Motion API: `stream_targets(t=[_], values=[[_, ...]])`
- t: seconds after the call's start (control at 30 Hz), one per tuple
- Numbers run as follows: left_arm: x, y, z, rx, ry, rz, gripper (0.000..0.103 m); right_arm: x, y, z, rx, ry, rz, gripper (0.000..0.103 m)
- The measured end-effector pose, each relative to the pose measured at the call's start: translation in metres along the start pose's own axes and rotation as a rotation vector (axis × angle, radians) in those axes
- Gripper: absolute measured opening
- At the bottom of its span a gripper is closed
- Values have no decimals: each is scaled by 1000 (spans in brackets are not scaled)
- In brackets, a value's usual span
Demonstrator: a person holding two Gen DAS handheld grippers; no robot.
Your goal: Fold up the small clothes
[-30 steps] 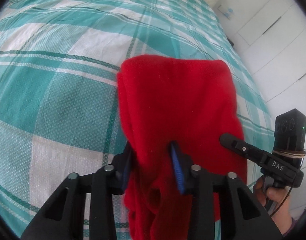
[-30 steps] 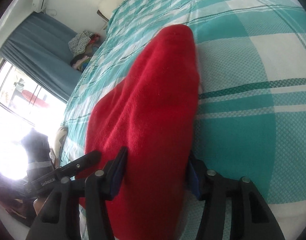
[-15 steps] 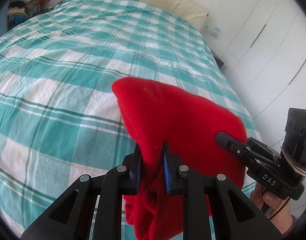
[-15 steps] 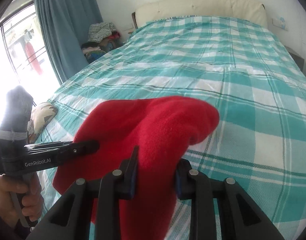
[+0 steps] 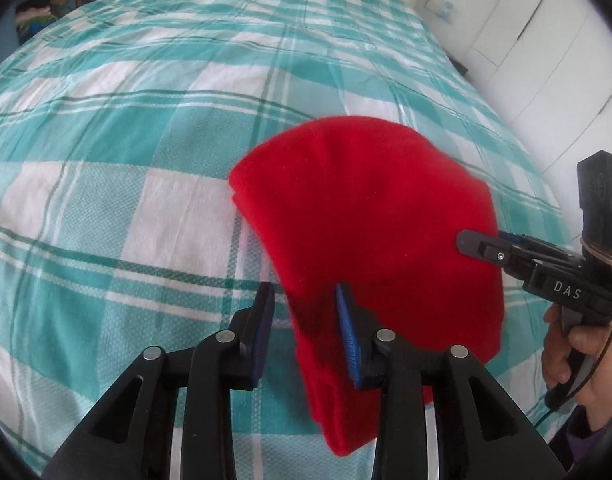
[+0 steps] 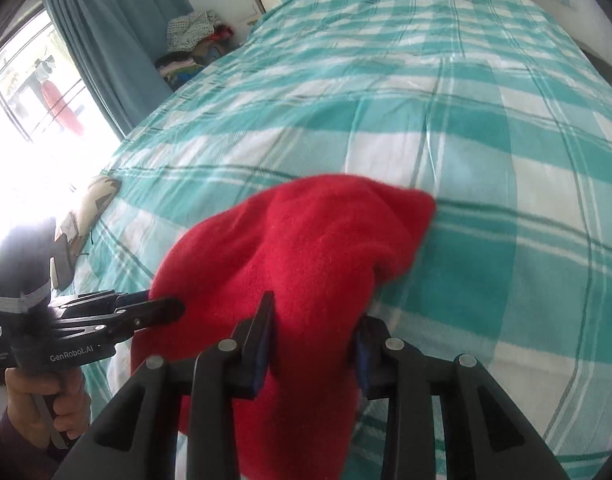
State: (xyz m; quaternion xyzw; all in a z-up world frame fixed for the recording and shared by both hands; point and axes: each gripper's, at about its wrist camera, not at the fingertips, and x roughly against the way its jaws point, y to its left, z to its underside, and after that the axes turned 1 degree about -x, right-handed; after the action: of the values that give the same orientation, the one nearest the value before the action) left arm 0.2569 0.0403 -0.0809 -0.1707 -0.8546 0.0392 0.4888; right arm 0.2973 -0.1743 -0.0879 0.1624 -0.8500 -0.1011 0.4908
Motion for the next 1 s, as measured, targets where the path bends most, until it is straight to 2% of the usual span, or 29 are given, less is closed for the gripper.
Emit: stream_targets(t=[0.03, 0.07, 0.1, 0.17, 0.23, 0.27, 0.3, 0.4, 0.57, 0.73, 1.0], values=[[11, -3, 6, -16, -39, -43, 65, 5, -4, 8, -4, -7, 3, 45], [25, -6, 11, -31, -84, -89, 84, 11, -8, 14, -8, -16, 8, 55], [40, -9, 15, -48, -137, -134, 91, 20, -10, 18, -10, -28, 27, 64], [70, -20, 23, -95, -243, -215, 100, 40, -10, 25, 4, -55, 80, 73], [94, -32, 30, -142, -319, -303, 103, 63, -1, 33, 34, -86, 126, 80], [103, -38, 32, -155, -343, -344, 103, 74, 4, 37, 50, -99, 153, 87], [112, -43, 36, -157, -356, -375, 103, 86, 11, 42, 66, -114, 181, 93], [131, -52, 51, -112, -347, -410, 103, 120, 33, 57, 107, -162, 231, 96], [150, -58, 84, 4, -301, -399, 103, 160, 64, 97, 143, -200, 256, 100], [156, -77, 107, -23, -245, -456, 103, 178, 85, 136, 162, -203, 284, 100], [179, -92, 131, -20, -247, -413, 103, 204, 99, 168, 134, -238, 348, 100]])
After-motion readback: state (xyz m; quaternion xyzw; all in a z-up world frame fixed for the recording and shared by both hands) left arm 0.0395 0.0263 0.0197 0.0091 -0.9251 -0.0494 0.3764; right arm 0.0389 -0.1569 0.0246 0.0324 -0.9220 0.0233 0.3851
